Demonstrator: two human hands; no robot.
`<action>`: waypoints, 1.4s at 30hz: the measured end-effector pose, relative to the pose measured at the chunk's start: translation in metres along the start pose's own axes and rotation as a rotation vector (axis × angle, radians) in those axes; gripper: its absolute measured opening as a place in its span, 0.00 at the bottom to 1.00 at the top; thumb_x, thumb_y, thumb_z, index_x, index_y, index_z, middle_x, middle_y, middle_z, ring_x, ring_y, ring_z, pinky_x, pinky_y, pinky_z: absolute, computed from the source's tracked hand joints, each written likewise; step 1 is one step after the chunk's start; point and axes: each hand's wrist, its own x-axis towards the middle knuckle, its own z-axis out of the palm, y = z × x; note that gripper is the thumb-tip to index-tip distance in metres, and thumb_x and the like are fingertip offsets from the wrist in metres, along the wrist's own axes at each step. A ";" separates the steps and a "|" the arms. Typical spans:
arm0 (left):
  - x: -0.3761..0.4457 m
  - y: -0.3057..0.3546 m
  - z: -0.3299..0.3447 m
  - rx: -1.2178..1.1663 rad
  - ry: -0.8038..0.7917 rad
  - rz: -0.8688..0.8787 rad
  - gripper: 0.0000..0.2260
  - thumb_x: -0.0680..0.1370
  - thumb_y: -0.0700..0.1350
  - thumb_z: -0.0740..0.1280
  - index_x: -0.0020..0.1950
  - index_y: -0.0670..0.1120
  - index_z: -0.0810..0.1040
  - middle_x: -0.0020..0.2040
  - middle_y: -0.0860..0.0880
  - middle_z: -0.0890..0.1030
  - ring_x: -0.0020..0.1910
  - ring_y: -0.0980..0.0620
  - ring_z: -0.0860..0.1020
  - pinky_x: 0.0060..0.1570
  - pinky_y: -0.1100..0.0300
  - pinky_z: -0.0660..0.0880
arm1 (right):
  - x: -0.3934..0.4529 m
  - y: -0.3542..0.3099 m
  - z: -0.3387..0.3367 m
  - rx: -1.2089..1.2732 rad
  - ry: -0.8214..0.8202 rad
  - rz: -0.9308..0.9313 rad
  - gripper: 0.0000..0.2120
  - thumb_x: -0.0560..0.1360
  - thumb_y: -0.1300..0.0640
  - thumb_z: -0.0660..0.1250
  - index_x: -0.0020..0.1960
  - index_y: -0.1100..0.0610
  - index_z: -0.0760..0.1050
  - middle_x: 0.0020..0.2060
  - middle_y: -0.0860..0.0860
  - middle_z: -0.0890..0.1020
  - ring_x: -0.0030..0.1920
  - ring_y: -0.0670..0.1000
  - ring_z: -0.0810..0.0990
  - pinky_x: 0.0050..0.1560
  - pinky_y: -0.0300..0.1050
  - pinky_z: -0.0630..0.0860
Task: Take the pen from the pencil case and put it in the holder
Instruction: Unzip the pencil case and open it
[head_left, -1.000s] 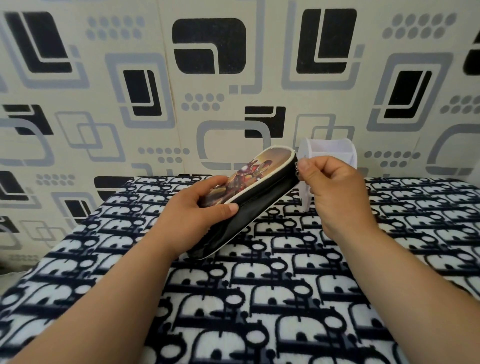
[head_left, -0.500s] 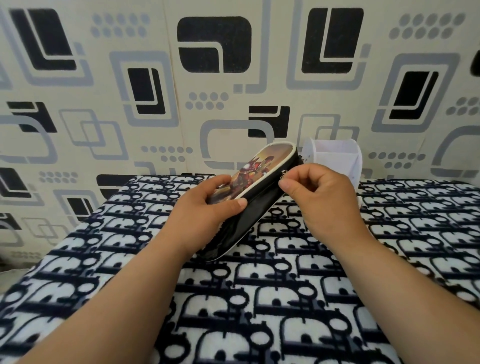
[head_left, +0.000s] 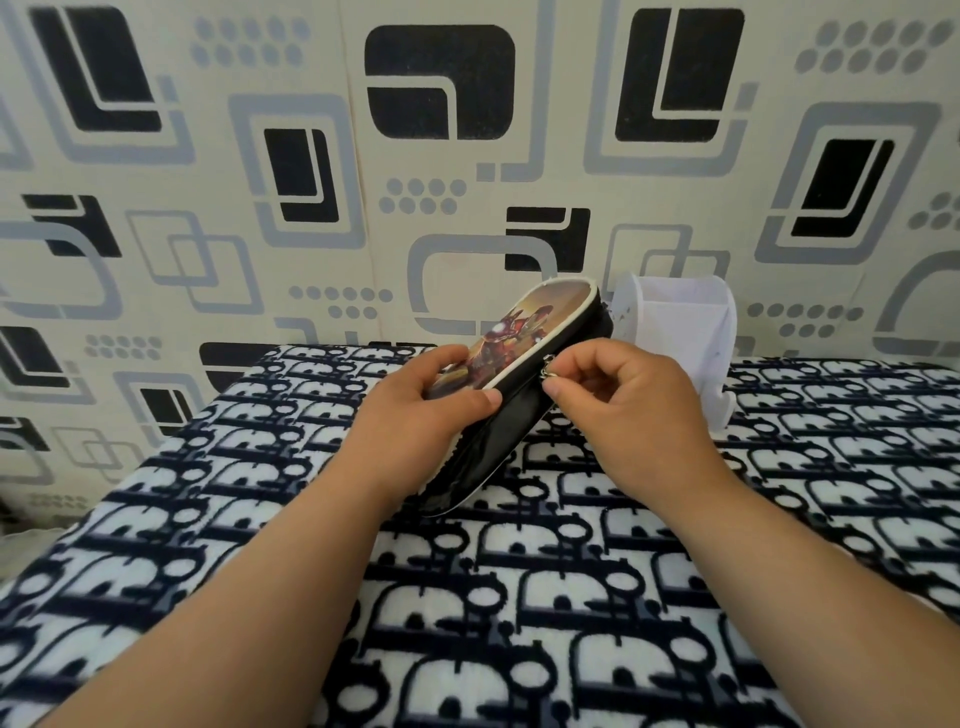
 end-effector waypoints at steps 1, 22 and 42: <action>0.000 0.000 0.000 0.003 0.002 -0.001 0.27 0.60 0.55 0.71 0.59 0.59 0.76 0.49 0.56 0.80 0.49 0.52 0.81 0.51 0.55 0.76 | 0.000 -0.001 0.000 0.001 0.001 0.004 0.10 0.69 0.60 0.70 0.35 0.45 0.77 0.31 0.39 0.80 0.34 0.38 0.76 0.36 0.27 0.72; 0.001 0.000 0.005 0.001 0.015 -0.007 0.17 0.60 0.55 0.72 0.48 0.64 0.76 0.46 0.60 0.82 0.40 0.63 0.81 0.45 0.60 0.76 | -0.004 -0.005 0.012 -0.027 -0.115 0.026 0.07 0.68 0.61 0.71 0.37 0.49 0.78 0.30 0.43 0.79 0.32 0.39 0.75 0.34 0.27 0.71; -0.003 0.008 0.007 -0.025 0.080 -0.071 0.26 0.59 0.55 0.72 0.56 0.57 0.75 0.50 0.53 0.81 0.49 0.50 0.81 0.54 0.46 0.76 | -0.008 -0.011 0.017 -0.005 -0.140 0.015 0.10 0.67 0.62 0.72 0.35 0.47 0.78 0.29 0.42 0.78 0.32 0.38 0.76 0.34 0.26 0.70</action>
